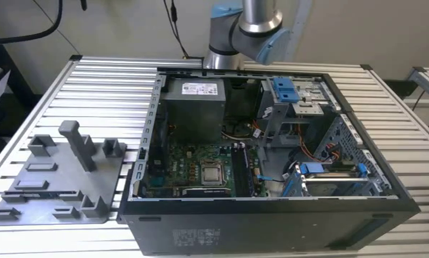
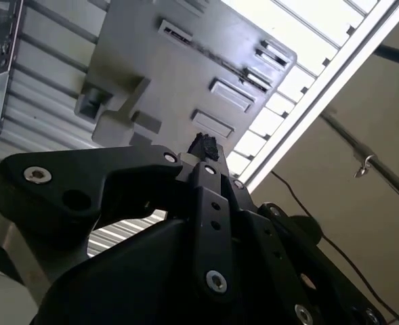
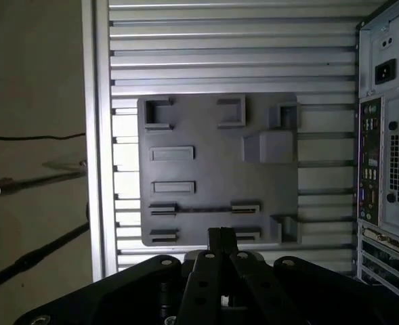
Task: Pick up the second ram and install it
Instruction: 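Reach for the second ram, then pick up the second ram and move it above second insertion slot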
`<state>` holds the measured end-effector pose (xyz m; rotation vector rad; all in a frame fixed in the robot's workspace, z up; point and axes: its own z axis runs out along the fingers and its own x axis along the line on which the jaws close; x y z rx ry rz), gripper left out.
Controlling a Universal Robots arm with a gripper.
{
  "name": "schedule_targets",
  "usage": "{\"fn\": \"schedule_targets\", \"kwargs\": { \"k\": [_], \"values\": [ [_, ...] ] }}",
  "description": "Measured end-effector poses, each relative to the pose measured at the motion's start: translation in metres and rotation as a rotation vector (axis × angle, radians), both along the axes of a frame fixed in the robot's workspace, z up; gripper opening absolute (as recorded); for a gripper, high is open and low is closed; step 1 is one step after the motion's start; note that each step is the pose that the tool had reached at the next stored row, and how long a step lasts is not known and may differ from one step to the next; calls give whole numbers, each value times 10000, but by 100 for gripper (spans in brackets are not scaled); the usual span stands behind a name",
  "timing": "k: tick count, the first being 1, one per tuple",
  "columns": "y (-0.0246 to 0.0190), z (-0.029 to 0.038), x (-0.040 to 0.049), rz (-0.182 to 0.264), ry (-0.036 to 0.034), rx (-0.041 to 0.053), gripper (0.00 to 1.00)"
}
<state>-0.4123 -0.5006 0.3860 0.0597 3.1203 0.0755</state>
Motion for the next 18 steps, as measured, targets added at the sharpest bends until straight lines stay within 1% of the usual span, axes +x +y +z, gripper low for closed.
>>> {"fn": "schedule_targets", "kwargs": {
  "k": [14,18],
  "values": [
    [0,0,-3,9,-1,0,11],
    [-1,-1,-3,190,-1,-10,11]
  ]
}}
